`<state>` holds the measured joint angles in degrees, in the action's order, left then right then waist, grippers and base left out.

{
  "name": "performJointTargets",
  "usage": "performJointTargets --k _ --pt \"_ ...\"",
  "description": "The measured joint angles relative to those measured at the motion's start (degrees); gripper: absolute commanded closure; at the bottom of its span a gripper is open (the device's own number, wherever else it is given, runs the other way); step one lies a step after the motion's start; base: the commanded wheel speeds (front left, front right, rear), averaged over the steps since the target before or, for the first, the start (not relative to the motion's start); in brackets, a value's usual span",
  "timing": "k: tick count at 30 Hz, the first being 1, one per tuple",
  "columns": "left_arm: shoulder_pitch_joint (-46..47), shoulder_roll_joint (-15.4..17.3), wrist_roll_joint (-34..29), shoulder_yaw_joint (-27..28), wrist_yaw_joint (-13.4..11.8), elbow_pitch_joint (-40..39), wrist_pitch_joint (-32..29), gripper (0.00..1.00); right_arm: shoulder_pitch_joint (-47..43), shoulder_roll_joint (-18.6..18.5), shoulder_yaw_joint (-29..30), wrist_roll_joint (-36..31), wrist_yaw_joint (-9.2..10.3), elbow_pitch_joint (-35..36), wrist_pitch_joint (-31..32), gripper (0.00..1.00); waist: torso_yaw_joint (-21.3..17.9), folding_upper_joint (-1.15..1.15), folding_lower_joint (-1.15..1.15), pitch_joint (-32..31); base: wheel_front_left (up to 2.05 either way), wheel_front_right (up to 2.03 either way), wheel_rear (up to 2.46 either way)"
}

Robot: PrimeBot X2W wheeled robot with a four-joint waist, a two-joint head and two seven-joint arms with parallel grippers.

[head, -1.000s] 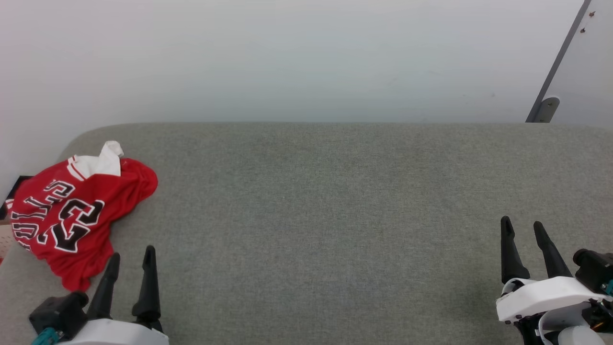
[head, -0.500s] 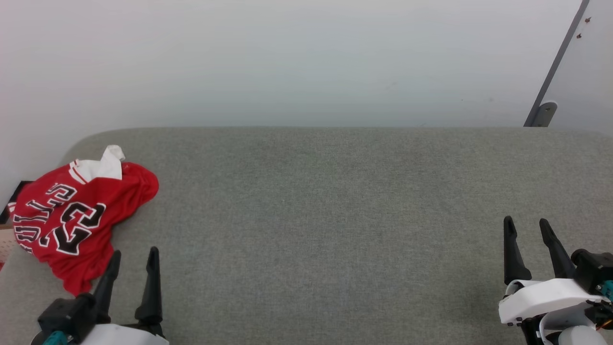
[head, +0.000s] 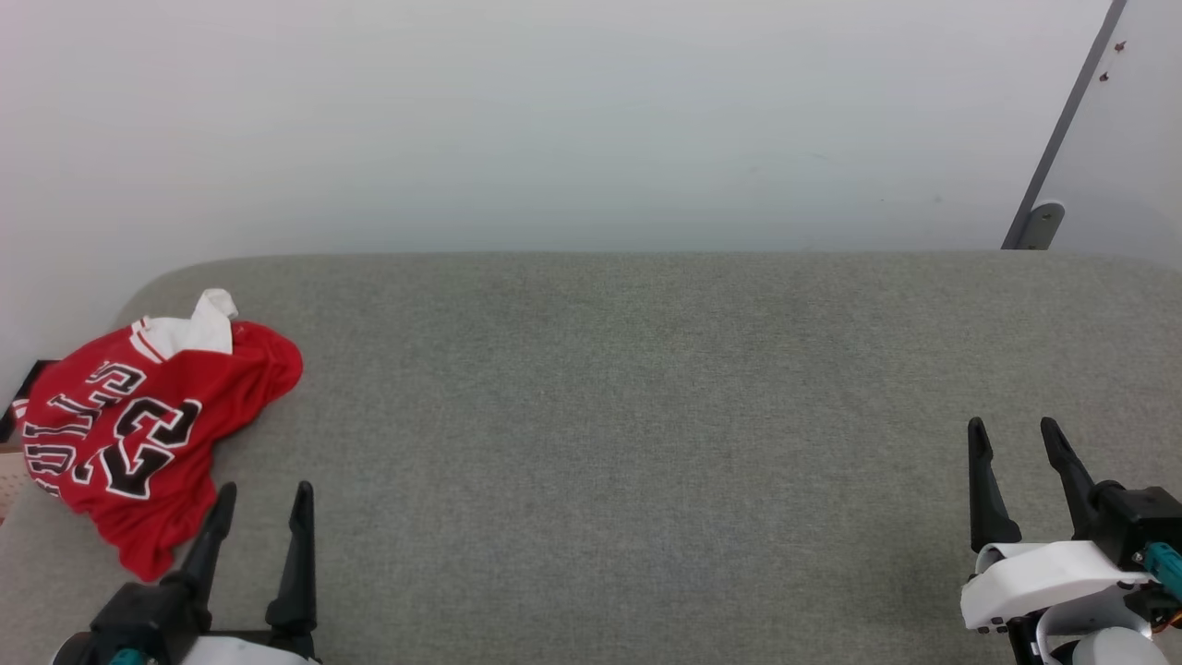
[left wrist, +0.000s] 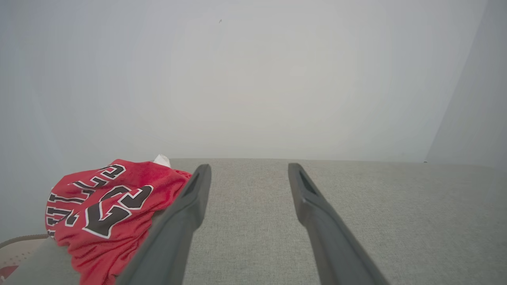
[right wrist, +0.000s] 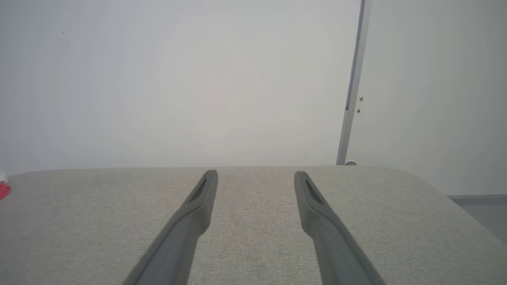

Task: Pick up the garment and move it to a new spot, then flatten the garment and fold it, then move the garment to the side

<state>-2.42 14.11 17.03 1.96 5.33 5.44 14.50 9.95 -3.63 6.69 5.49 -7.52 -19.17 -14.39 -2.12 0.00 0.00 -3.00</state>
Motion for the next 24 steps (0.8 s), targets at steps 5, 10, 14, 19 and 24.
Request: performJointTargets --k 5,10,14,19,24 --pt "-0.36 -0.12 -1.63 0.16 0.23 -0.19 0.43 0.00 0.00 0.02 0.00 -1.88 0.00 0.05 -0.54 0.00 -0.28 0.00 0.00 -0.11 0.00 0.00 0.00" --pt "-0.49 -0.36 -2.08 0.31 0.57 -0.23 0.60 0.00 -0.03 0.03 0.05 -2.49 0.00 0.07 -0.58 0.00 -0.33 0.00 0.00 -0.12 0.00 0.00 0.00" --pt "-0.52 -0.55 -2.08 0.36 0.74 -0.11 0.62 0.00 -0.38 0.11 0.21 -2.52 0.00 0.29 -0.58 0.00 -0.25 0.00 0.00 -0.11 0.00 0.00 0.00" --pt "-0.49 -0.65 -1.94 0.56 0.81 0.26 0.62 0.00 -0.49 0.24 0.30 -2.60 0.00 0.48 -0.58 0.00 0.12 0.00 0.00 -0.04 0.00 0.00 0.00" --pt "-0.21 -1.00 -0.92 2.02 0.53 0.74 0.62 0.00 -0.88 0.22 -0.42 -2.60 0.00 0.14 -0.58 0.00 1.41 0.00 0.00 -0.12 0.00 0.00 0.00"
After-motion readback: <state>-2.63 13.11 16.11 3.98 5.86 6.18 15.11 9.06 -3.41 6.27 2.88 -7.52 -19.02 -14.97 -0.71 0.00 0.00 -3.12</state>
